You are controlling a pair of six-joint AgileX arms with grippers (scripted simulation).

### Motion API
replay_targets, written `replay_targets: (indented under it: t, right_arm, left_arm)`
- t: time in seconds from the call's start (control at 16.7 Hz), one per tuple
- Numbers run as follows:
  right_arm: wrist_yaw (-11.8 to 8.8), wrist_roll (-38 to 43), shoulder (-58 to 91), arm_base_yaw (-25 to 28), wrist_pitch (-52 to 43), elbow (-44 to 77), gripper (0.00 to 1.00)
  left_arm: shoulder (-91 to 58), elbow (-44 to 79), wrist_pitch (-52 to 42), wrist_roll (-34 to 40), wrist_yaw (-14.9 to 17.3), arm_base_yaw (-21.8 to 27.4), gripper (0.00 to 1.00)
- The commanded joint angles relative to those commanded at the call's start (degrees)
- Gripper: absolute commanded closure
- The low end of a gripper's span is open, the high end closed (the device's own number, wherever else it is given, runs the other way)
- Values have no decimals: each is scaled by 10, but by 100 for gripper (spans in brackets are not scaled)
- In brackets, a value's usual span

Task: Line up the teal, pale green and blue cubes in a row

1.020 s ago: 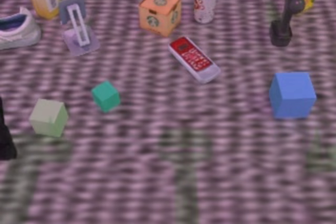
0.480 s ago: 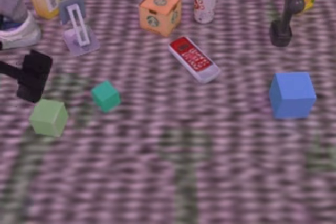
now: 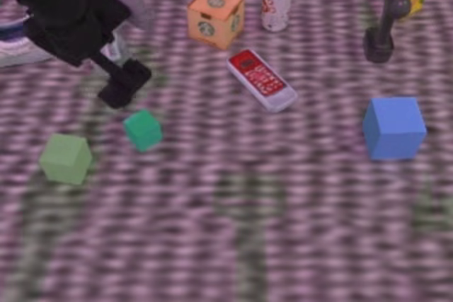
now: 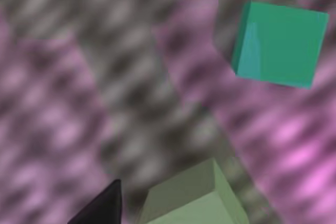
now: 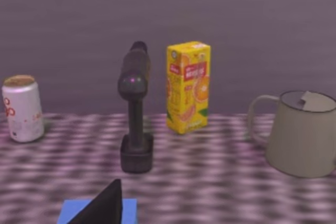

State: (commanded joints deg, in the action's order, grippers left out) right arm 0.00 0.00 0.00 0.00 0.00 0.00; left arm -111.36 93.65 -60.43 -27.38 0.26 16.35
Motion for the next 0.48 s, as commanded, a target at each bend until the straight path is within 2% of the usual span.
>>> replay_targets:
  t: [0.24,0.48]
  right_arm:
    - [0,0,0,0,0,0,0]
    - [0,0,0,0,0,0,0]
  left_arm:
    - [-144,125,-70,-33,0,19,0]
    - [-195,172,-95,-45,0,25,0]
